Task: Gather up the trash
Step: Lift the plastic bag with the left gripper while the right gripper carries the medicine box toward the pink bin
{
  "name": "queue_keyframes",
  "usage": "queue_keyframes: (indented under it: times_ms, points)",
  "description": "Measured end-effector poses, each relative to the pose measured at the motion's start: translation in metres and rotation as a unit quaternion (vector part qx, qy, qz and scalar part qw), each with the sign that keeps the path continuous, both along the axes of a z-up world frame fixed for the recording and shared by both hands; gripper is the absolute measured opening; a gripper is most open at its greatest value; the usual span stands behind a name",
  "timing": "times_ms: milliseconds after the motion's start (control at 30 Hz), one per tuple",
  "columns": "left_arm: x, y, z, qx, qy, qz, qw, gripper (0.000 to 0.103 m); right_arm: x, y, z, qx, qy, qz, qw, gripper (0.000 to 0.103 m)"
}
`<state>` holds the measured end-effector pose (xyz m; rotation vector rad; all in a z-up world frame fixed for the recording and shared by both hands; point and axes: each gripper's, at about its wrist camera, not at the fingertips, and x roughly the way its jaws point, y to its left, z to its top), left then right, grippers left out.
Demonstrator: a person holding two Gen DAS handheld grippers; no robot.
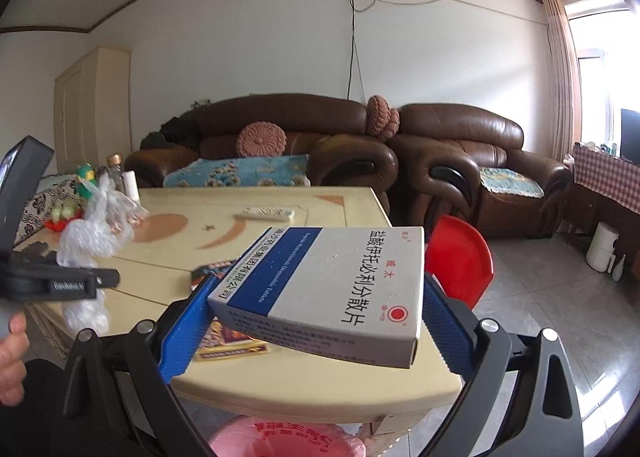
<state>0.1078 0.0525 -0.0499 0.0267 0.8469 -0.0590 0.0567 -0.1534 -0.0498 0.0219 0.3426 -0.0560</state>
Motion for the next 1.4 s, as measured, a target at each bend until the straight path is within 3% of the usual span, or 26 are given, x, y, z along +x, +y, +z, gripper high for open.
queue_keyframes:
  times_ms: [367, 733, 1033, 1400]
  points:
    - [-0.057, -0.003, 0.03, 0.0, -0.038, -0.024, 0.999, 0.041, -0.051, 0.021, 0.033, -0.006, -0.031, 0.025, 0.999, 0.093]
    - [-0.09, -0.012, 0.044, 0.005, -0.058, -0.041, 0.9975, 0.041, -0.092, 0.026, 0.048, -0.018, -0.041, 0.029, 0.999, 0.093]
    - [-0.107, -0.019, 0.036, 0.017, -0.059, -0.056, 0.9966, 0.041, -0.108, 0.026, 0.042, -0.012, -0.024, 0.035, 0.999, 0.093]
    - [-0.109, -0.02, -0.001, 0.017, -0.02, -0.053, 0.9982, 0.041, -0.106, 0.029, 0.02, -0.01, 0.008, 0.039, 0.999, 0.093]
